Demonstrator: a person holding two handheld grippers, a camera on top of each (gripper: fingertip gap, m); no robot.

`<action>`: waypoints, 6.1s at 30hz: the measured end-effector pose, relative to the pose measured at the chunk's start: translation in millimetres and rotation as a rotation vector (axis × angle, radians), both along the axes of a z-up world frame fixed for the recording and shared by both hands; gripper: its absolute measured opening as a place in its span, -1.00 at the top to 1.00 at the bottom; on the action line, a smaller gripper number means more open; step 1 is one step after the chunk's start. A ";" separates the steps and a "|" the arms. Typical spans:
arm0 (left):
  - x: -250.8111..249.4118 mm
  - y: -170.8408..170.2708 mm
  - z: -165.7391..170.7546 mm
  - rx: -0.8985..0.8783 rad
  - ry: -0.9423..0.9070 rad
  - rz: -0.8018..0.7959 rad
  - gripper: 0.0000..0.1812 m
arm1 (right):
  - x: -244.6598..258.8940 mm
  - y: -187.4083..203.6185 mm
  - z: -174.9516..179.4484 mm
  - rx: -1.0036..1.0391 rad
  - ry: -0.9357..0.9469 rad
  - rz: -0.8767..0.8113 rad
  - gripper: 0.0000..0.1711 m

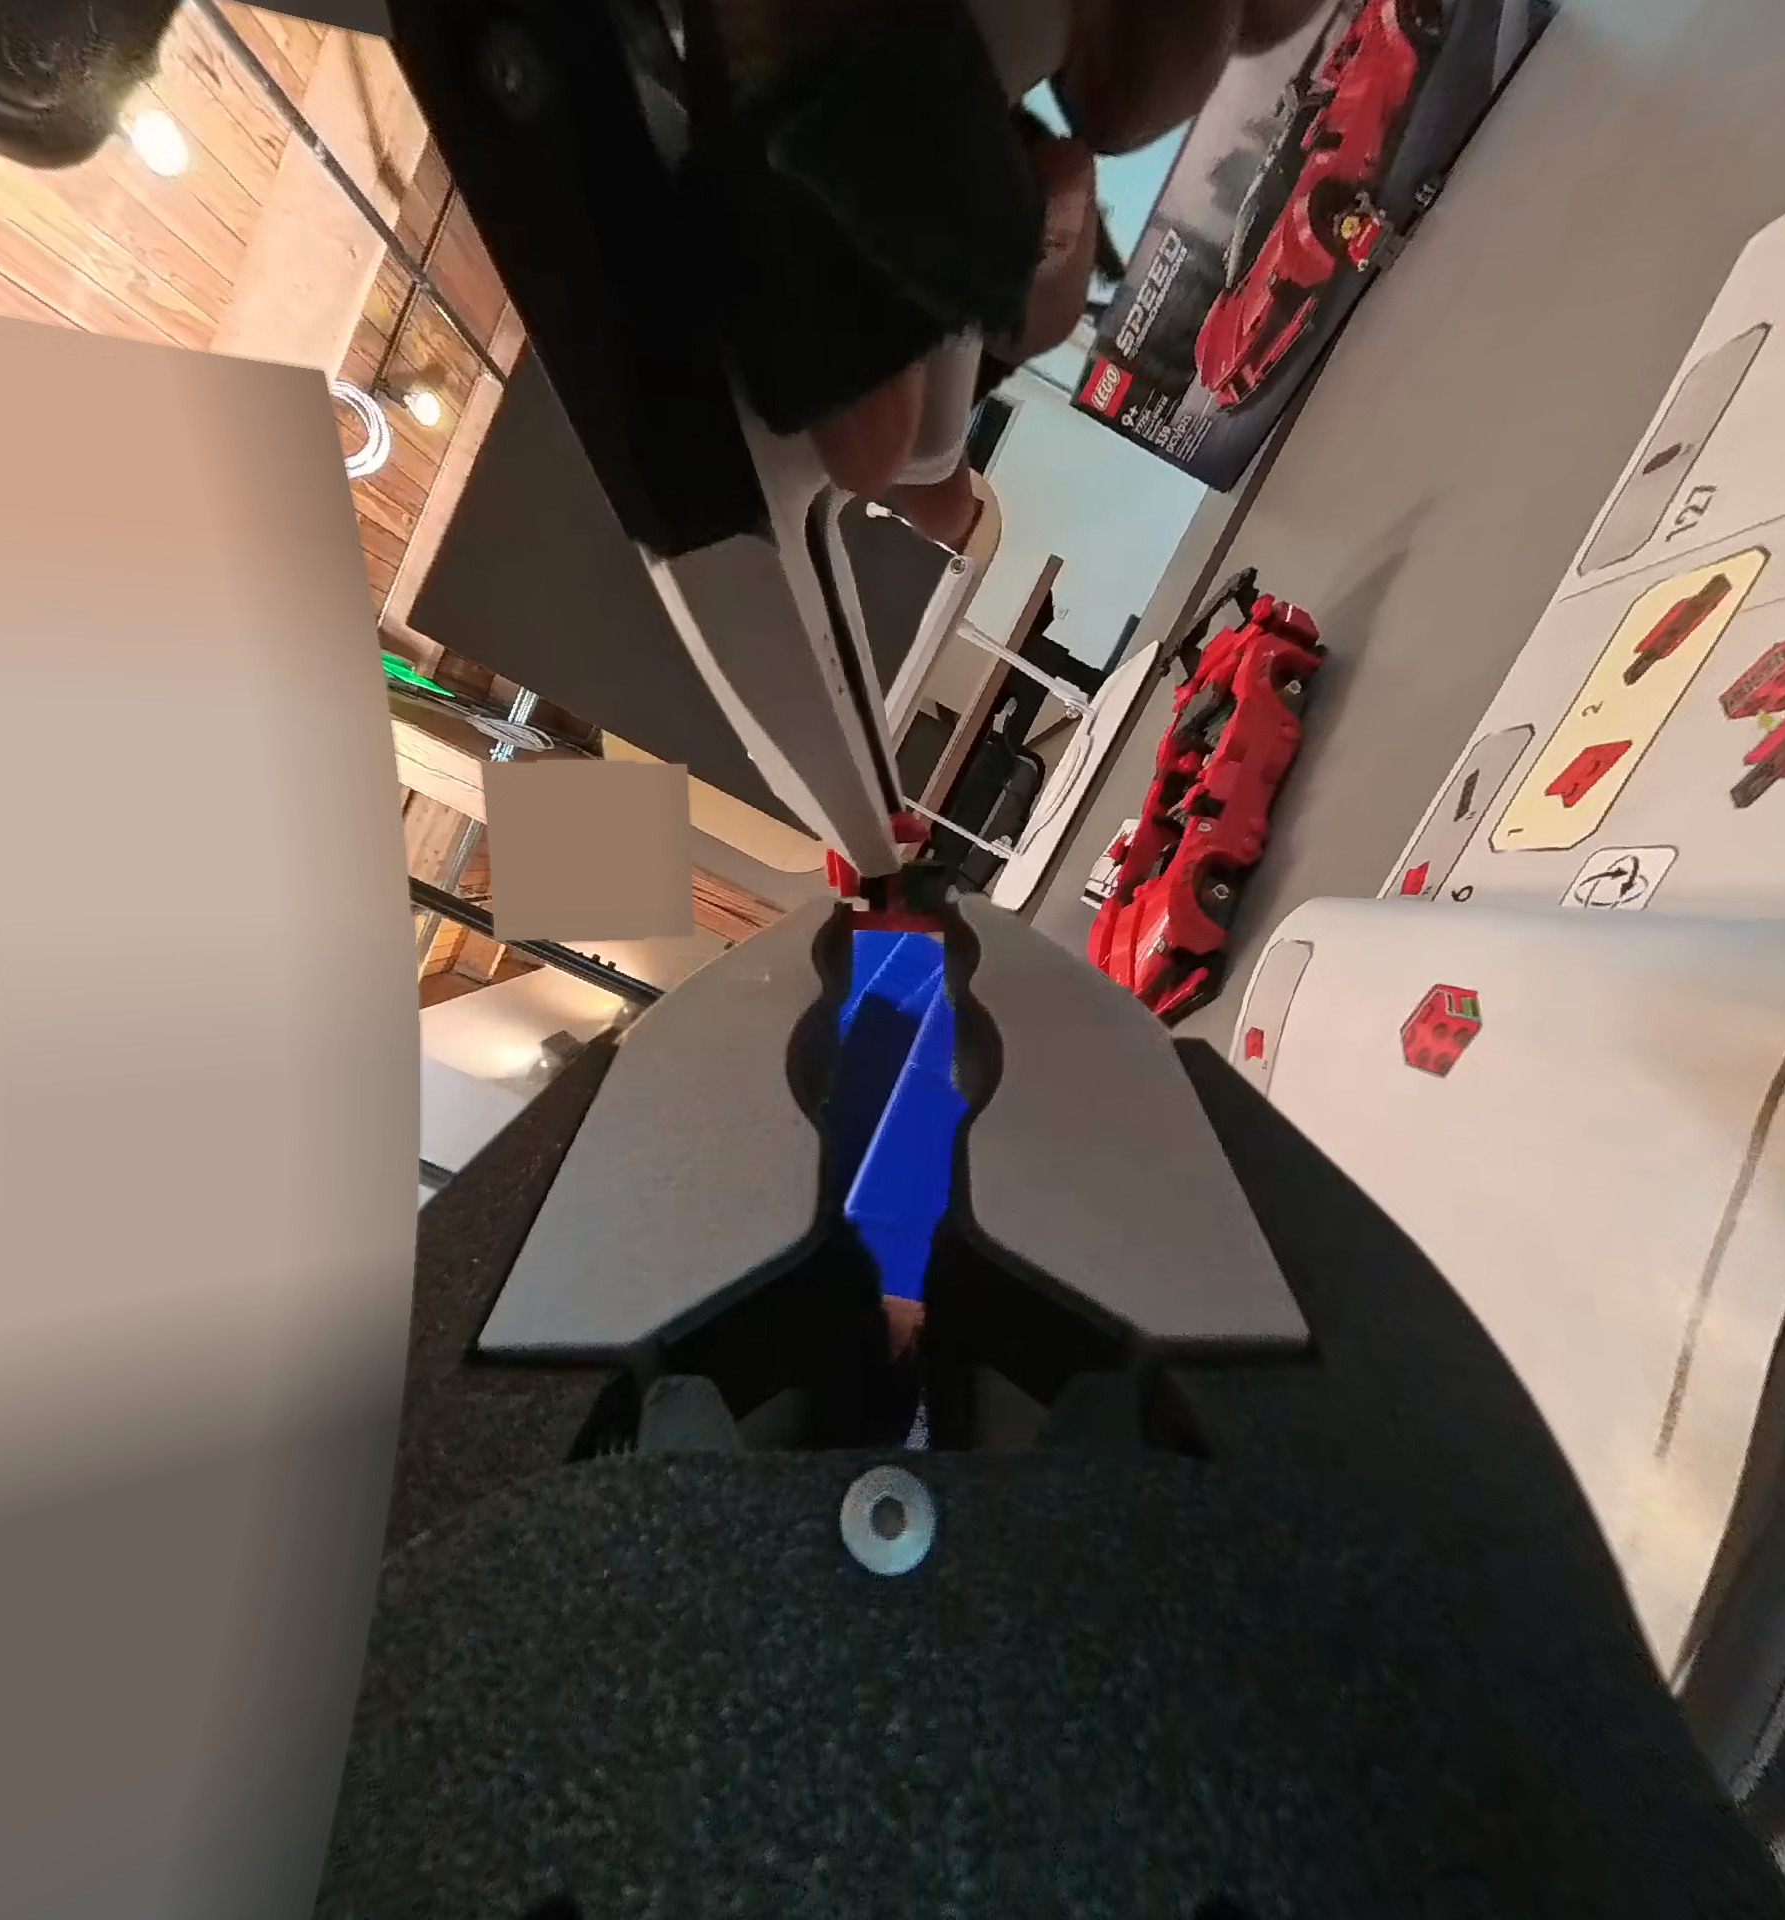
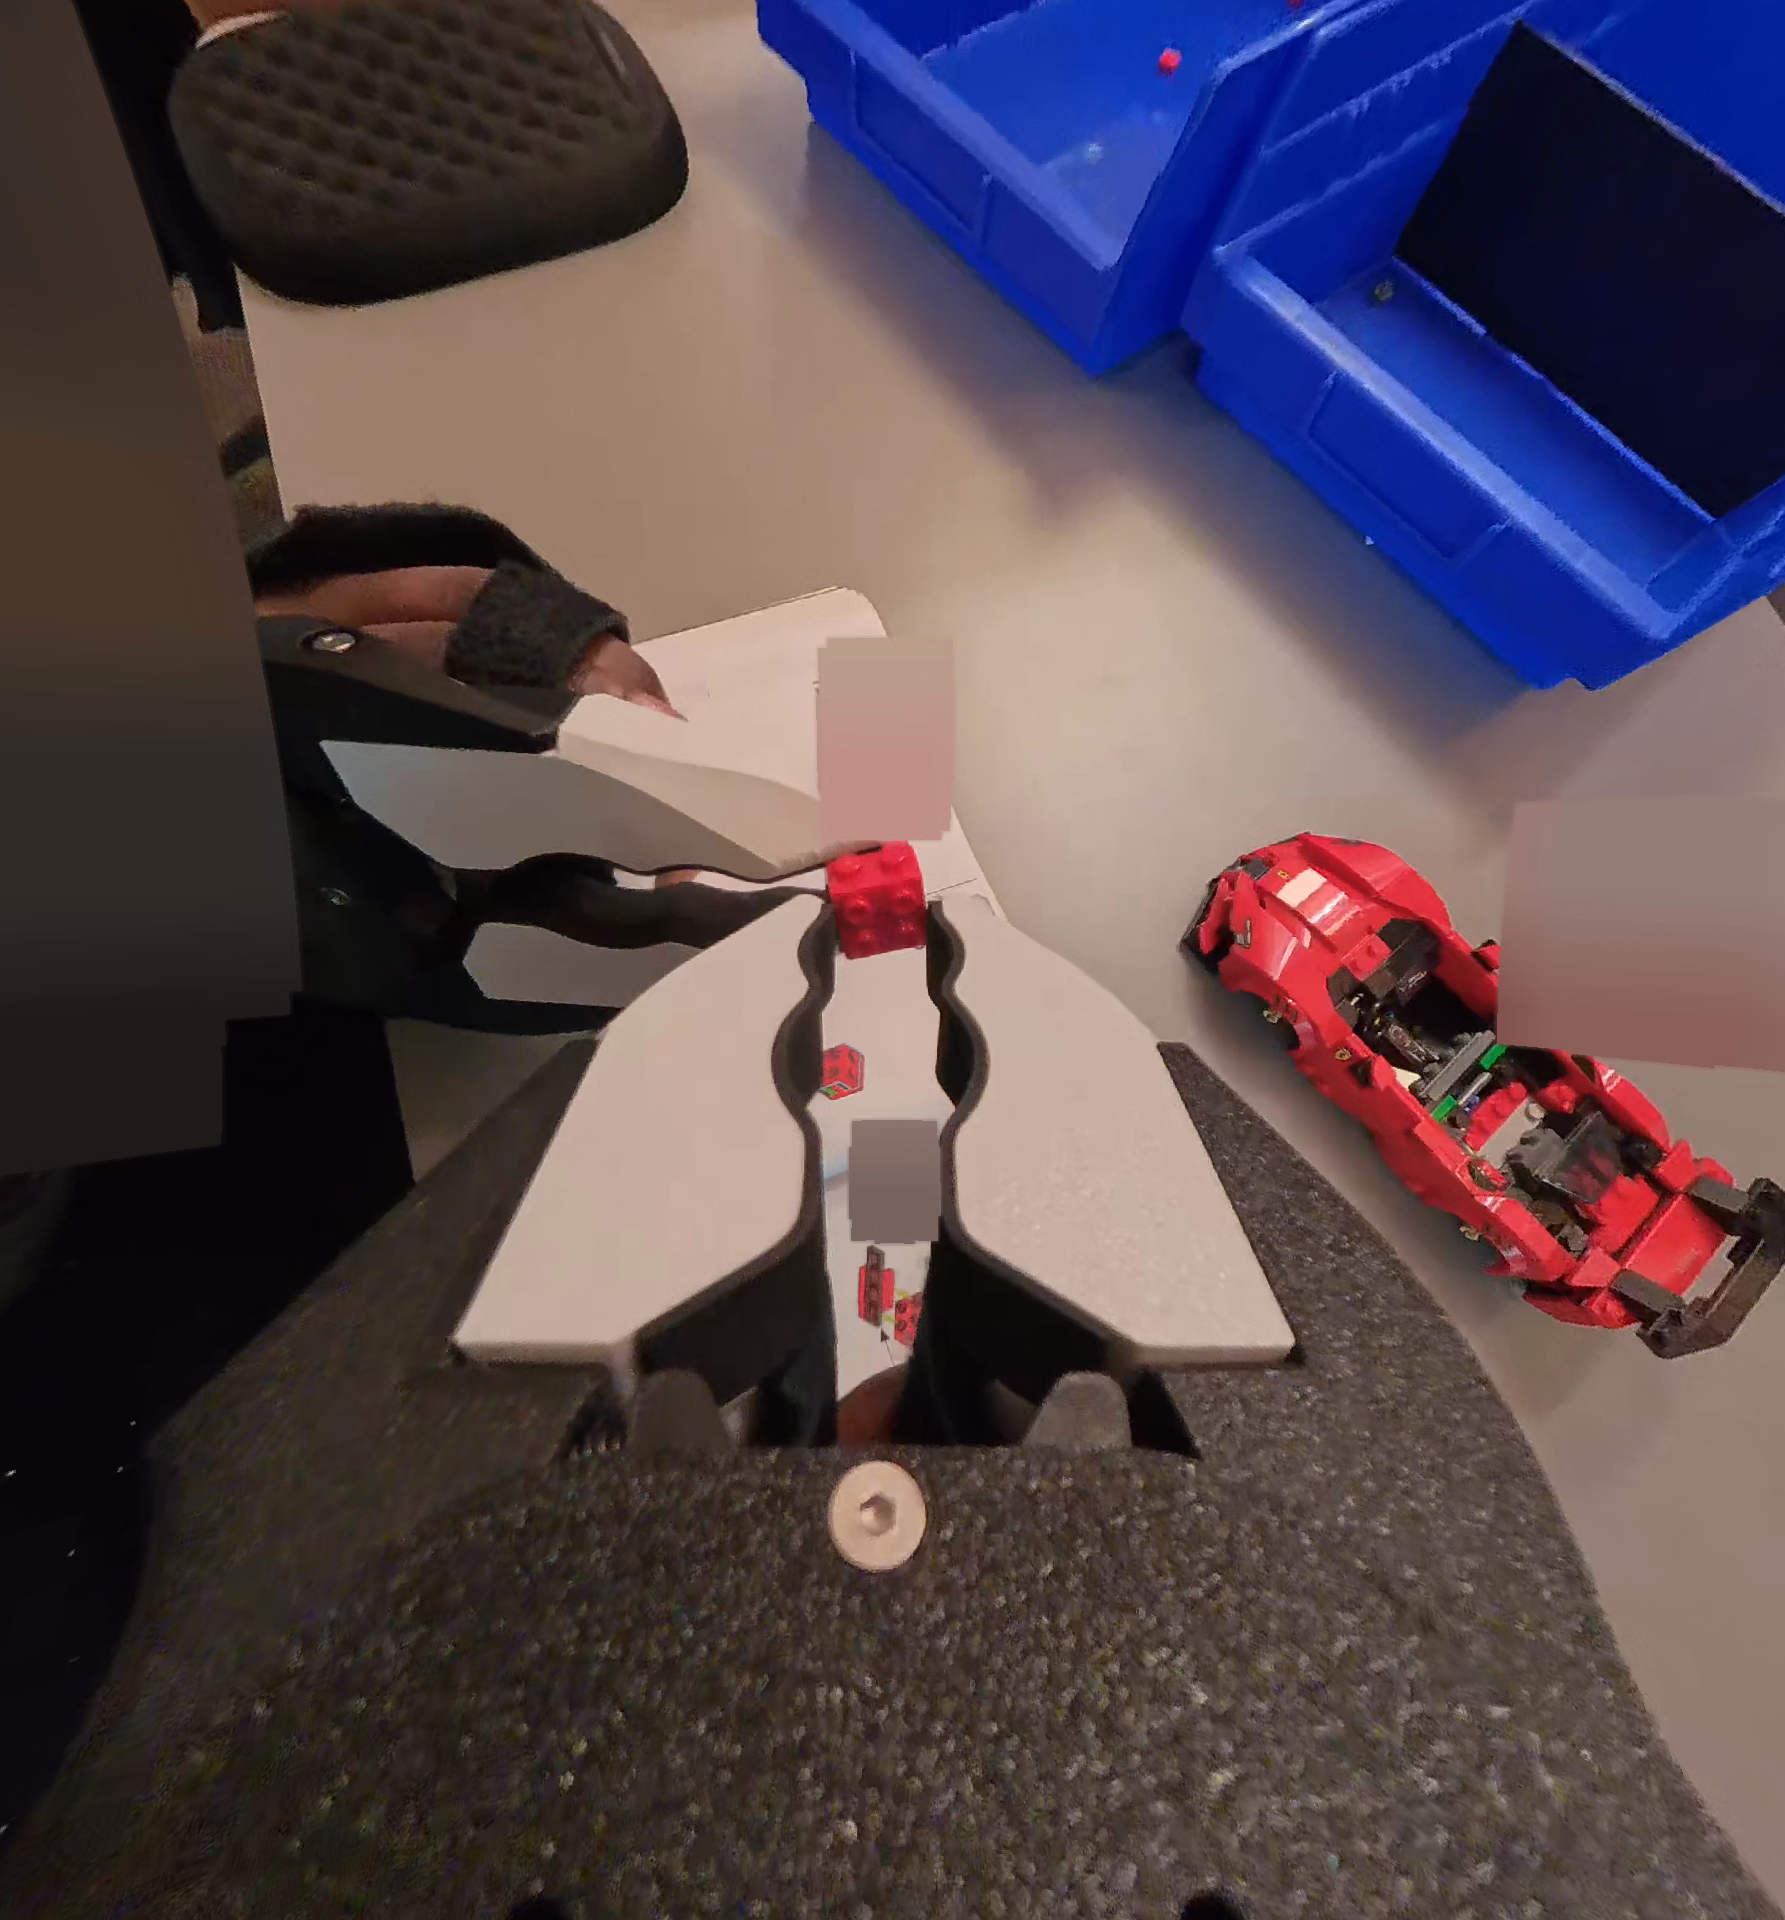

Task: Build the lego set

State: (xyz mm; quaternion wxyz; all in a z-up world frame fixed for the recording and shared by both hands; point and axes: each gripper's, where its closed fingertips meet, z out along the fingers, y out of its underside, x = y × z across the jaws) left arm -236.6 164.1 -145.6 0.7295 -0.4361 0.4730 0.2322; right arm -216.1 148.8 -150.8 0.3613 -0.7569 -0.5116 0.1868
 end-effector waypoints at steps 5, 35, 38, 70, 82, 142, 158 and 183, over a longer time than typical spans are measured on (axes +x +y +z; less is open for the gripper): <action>-0.5 0.0 1.2 -0.011 -0.030 0.001 0.82 | -1.3 0.0 -0.5 -0.019 -0.077 0.003 0.80; 23.1 -27.0 11.6 -0.465 -0.376 -0.529 0.82 | 12.0 -27.9 26.3 0.576 -0.191 0.692 0.55; 24.6 -28.5 11.7 -0.463 -0.361 -0.537 0.82 | 10.9 -25.4 25.2 0.612 -0.232 0.704 0.55; 37.3 -33.2 8.3 -0.484 -0.256 -0.542 0.75 | 13.2 -28.1 20.1 0.710 -0.309 0.763 0.79; 42.8 -36.8 4.1 -0.481 -0.129 -0.533 0.80 | 22.7 -31.2 13.7 0.644 -0.313 0.765 0.79; 47.8 -71.7 57.5 -1.741 -1.061 -1.444 0.59 | 18.9 -43.5 51.0 0.534 0.505 0.543 0.79; 43.6 -63.2 33.5 -1.800 -0.935 -1.224 0.81 | 3.1 -42.4 35.6 0.693 0.243 0.596 0.77; -0.8 -23.8 -32.8 -1.527 -0.750 -0.822 0.85 | 25.2 -21.4 -53.5 0.270 0.431 0.681 0.78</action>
